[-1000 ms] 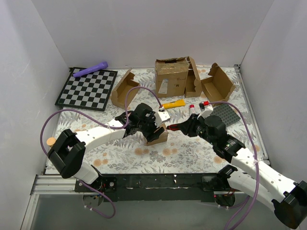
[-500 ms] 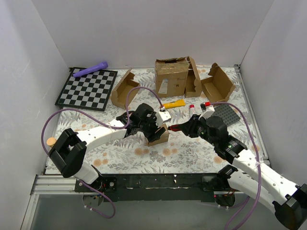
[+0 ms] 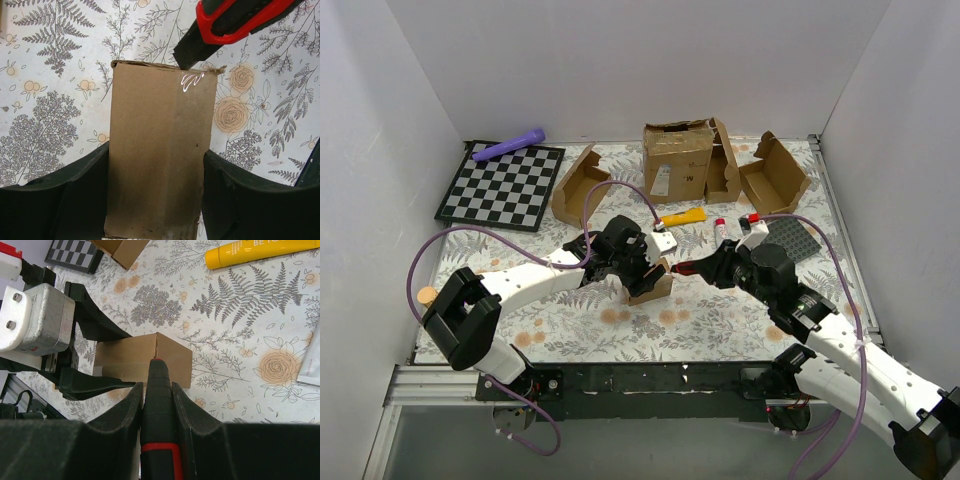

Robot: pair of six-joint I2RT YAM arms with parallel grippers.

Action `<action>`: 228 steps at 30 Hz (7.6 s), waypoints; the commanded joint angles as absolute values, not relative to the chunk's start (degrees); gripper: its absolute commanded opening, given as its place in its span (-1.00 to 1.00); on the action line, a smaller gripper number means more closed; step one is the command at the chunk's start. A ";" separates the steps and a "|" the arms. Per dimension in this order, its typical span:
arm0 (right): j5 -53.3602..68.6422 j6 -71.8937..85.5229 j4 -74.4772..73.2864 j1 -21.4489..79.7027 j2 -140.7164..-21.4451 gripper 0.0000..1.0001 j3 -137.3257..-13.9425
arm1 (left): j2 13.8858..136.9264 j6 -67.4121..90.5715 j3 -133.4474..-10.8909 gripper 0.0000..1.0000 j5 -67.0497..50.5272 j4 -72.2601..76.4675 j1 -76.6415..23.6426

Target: Unpack the express box

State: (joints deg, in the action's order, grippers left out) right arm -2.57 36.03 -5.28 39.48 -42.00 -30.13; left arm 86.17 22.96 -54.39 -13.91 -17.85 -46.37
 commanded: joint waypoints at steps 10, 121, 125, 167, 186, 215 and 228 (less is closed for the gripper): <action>5.10 37.62 -9.23 40.69 -40.25 -0.97 -29.62 | 89.21 25.22 -53.96 -1.00 -8.26 -19.42 -45.62; 1.94 27.60 -7.65 42.54 -67.94 -0.97 -46.40 | 82.71 60.29 -50.28 -0.56 8.09 -15.64 -40.78; 1.41 27.25 -7.29 42.54 -70.48 -0.97 -48.25 | 81.04 61.78 -48.96 -0.70 6.42 -15.56 -42.45; -4.74 23.03 -12.74 42.45 -66.80 -0.97 -52.56 | 69.95 81.98 -57.03 0.64 12.93 -25.22 -49.13; -7.21 25.40 -14.68 46.22 -62.49 -0.97 -43.95 | 79.98 98.87 -64.51 0.96 15.29 -42.27 -53.00; -9.94 24.43 -13.54 52.91 -61.35 -0.97 -43.68 | 93.51 89.74 -73.30 0.62 17.49 -48.87 -51.15; -9.24 15.92 -17.75 53.61 -56.09 -0.97 -47.98 | 93.52 80.88 -72.60 -0.02 15.38 -45.00 -50.45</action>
